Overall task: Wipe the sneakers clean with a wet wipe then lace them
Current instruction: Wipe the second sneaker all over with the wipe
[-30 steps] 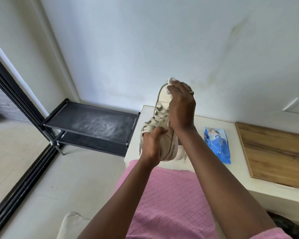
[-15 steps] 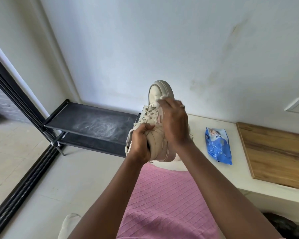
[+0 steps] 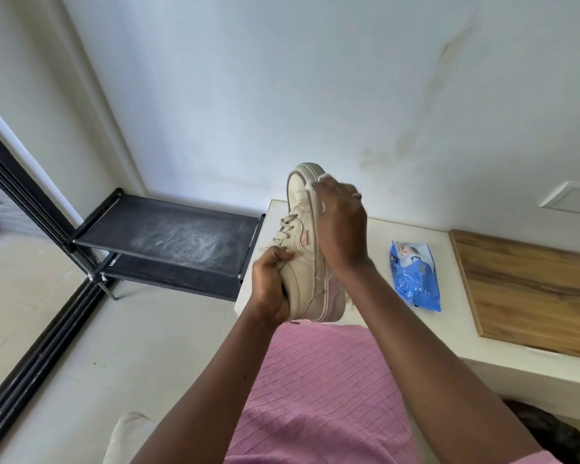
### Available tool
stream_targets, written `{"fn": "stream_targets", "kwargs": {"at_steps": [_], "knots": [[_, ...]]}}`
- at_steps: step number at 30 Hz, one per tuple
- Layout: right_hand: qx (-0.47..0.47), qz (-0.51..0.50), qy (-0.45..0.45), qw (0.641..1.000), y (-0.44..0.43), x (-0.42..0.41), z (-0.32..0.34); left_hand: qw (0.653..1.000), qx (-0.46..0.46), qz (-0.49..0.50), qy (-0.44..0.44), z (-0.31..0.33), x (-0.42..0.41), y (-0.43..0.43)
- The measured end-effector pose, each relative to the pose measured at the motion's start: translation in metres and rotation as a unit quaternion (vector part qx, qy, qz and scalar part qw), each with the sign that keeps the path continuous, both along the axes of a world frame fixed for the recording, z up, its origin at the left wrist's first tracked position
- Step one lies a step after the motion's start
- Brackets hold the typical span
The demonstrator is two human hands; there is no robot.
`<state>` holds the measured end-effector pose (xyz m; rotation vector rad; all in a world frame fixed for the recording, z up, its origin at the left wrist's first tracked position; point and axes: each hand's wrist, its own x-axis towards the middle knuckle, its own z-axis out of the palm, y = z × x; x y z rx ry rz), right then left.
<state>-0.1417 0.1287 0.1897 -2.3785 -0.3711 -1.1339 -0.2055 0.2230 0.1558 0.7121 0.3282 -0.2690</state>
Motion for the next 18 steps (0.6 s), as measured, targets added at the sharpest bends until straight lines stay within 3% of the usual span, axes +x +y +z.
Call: {"fn": "stream_targets", "kwargs": {"at_steps": [8,18], "knots": [[0.007,0.028,0.031,0.999,0.006,-0.040,-0.028,0.999,-0.022,0.028,-0.004,-0.004,0.012,0.012],[0.093,-0.021,0.085,0.992,0.012,0.019,0.016,1.000,-0.011,-0.002,-0.001,-0.001,0.010,0.012]]}}
